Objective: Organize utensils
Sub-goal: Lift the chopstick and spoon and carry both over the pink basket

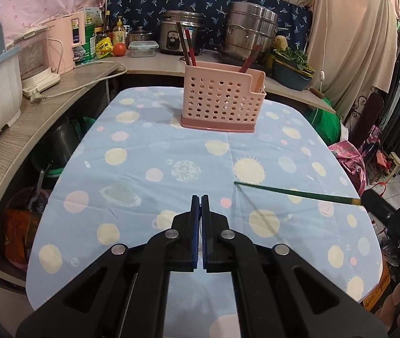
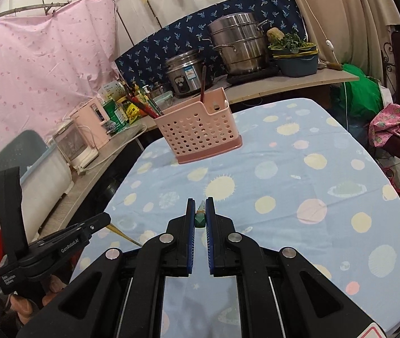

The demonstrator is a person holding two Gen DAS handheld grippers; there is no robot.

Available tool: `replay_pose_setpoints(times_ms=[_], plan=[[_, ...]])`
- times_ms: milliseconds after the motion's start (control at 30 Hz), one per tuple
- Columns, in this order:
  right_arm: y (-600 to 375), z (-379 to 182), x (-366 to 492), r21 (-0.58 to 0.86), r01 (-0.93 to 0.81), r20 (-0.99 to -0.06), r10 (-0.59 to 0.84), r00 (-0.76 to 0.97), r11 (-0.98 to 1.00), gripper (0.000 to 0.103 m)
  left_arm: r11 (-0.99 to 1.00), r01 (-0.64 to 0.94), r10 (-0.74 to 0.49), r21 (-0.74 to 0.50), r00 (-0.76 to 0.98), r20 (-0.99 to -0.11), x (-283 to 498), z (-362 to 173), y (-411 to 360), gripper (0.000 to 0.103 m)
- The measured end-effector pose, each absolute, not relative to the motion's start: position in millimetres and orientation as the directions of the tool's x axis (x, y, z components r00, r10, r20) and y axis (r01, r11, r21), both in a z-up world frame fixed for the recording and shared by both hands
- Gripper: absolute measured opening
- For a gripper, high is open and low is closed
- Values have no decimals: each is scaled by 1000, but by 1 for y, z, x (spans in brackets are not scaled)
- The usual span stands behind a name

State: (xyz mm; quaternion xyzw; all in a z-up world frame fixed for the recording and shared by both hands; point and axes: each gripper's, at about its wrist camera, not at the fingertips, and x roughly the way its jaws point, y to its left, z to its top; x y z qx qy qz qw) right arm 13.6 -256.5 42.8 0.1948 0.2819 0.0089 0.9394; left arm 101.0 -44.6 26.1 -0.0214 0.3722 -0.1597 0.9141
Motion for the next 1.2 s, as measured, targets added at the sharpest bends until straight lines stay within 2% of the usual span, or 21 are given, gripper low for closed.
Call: replay_pose_setpoints(times_ms=[233,600,1000,1200], plan=[[-270,73,27,365,82,-484,113,868,927,7,946,282,-313,-159,674,-669,113,45,-39,1],[-293,118,77,385,48,-425,130,896,922,7,939,304,-336,-161,717,-611,166,108,-45,1],[-308,206,176,346,18,-266,80,961,938,7,953,289,-292,-90,799,-526,262,177,-77,1],[-309,223,233,351,27,-213,52,976,936,7,964,263,-245,-39,818,-521,313,185,-97,1]])
